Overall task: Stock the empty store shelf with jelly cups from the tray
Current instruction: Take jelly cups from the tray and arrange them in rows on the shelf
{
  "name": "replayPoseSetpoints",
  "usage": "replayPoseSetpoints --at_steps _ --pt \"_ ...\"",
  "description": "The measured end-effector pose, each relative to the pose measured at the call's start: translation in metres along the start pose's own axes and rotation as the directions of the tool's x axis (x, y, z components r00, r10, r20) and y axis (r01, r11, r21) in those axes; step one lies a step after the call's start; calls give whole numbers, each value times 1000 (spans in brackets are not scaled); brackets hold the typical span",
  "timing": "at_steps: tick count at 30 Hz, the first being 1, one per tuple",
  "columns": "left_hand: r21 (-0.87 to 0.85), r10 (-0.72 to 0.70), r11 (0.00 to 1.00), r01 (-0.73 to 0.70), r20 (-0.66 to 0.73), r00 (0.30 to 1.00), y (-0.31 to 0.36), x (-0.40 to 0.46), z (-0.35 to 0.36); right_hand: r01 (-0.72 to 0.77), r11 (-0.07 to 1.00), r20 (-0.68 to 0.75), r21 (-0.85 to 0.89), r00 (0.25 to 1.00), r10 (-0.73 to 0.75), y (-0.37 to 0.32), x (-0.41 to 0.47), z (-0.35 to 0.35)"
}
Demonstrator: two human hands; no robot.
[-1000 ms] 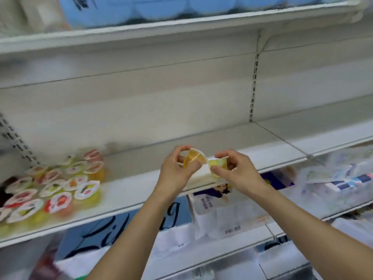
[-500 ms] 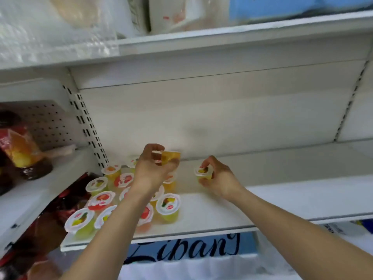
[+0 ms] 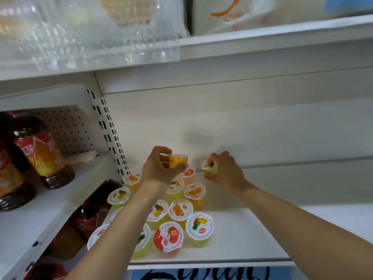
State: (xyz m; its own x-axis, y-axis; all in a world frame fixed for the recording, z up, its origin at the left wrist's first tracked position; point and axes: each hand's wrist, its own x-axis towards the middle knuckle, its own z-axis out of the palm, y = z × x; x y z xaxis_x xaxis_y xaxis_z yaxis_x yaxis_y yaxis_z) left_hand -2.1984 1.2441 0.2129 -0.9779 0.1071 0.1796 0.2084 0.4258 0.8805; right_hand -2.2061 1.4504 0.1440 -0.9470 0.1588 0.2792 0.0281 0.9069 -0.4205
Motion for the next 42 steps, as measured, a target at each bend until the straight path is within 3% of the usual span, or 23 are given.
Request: replayPoseSetpoints --at_steps 2,4,6,8,11,14,17,19,24,35,39,42 --pt "4 16 1000 -16 10 1000 3 3 2 40 999 -120 -14 992 -42 -5 -4 -14" --pt "9 49 999 -50 15 999 9 6 6 71 943 -131 325 991 -29 -23 -14 -37" --pt "-6 106 994 -106 36 994 16 6 15 19 751 59 660 995 -77 -44 -23 -58" --pt "-12 175 985 -175 78 981 24 6 25 29 695 77 718 990 -122 -55 -27 -67" --pt "9 228 971 -237 237 944 23 12 28 13 656 -29 755 999 14 -47 -28 -69" --pt "284 217 903 -323 349 912 3 28 21 -89 757 12 647 994 107 -20 -35 -58" --pt "587 155 738 -333 332 930 -19 40 23 -190 851 113 490 982 154 -3 -48 -40" --pt "657 140 674 -337 334 932 -28 45 29 -229 868 137 440 973 187 1 -54 -28" --pt "581 125 756 -301 322 938 -35 59 37 -240 876 116 418 971 211 -1 -52 -11" --pt "604 54 764 -226 289 956 -13 51 33 -171 936 166 309 978 124 0 -64 -29" --pt "517 196 795 -318 276 941 24 11 47 -5 997 -19 76 1000 6 27 -97 -72" --pt "353 358 817 -457 311 880 53 -33 84 58 994 -207 -89 975 -76 62 -138 -104"
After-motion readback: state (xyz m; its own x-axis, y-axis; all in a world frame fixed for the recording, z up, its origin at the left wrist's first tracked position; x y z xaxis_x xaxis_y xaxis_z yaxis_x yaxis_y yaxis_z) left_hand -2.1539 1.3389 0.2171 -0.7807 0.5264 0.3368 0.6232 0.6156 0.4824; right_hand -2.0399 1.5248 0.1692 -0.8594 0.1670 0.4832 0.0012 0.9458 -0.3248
